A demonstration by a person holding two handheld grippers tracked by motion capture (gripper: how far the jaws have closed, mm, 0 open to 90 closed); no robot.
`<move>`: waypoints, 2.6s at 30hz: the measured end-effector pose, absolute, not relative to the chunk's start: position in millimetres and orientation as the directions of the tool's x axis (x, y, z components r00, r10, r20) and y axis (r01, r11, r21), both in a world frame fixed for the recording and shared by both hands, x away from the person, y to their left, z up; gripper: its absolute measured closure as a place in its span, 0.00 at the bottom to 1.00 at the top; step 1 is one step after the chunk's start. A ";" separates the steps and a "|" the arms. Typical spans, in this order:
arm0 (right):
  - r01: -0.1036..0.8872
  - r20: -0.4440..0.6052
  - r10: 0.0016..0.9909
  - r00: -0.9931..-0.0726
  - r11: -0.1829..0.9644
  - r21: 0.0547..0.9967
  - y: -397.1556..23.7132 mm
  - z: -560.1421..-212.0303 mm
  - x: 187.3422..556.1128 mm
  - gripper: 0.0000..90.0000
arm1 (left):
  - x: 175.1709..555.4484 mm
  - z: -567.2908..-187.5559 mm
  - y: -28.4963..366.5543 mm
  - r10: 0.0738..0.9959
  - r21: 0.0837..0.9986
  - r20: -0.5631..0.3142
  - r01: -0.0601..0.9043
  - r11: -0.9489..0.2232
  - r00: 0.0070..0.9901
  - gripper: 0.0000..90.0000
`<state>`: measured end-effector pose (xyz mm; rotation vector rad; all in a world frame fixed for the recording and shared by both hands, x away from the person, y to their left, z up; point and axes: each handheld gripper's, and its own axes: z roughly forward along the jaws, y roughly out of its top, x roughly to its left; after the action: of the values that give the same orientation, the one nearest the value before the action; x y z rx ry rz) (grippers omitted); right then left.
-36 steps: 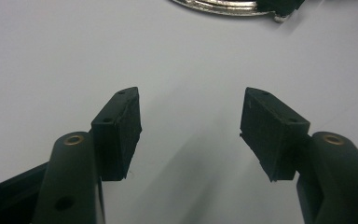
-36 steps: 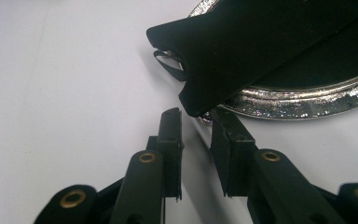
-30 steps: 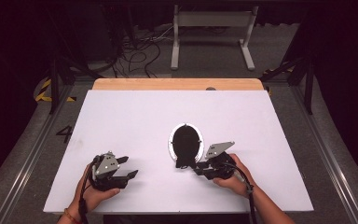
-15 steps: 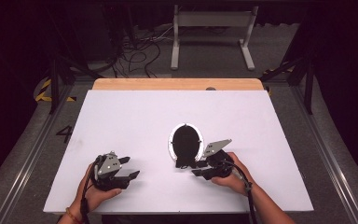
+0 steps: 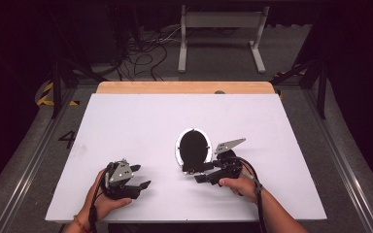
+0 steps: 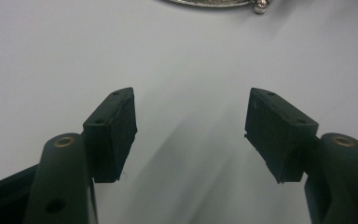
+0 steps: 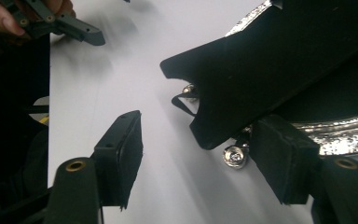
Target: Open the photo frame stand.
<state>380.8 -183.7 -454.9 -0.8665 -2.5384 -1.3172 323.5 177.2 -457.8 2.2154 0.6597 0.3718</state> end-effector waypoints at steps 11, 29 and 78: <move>0.736 0.601 0.438 -0.668 0.272 0.620 -197.5 -464.5 391.1 0.49 | 324.9 -463.1 165.2 0.551 0.725 0.067 0.338 -0.600 0.832 0.36; 0.797 0.671 0.464 -0.578 0.145 0.587 -197.7 -464.8 398.2 0.51 | 345.9 -446.8 147.5 0.513 0.738 0.002 0.345 -0.580 0.858 0.34; 0.569 0.461 0.375 -0.805 0.265 0.778 -182.0 -462.2 394.3 0.64 | 429.0 -459.1 109.0 0.557 0.725 -0.226 0.520 -0.452 0.800 0.30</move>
<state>394.3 -182.0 -462.2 -0.8874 -2.3462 -1.5663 429.0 109.0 -459.1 2.1376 0.7926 0.0555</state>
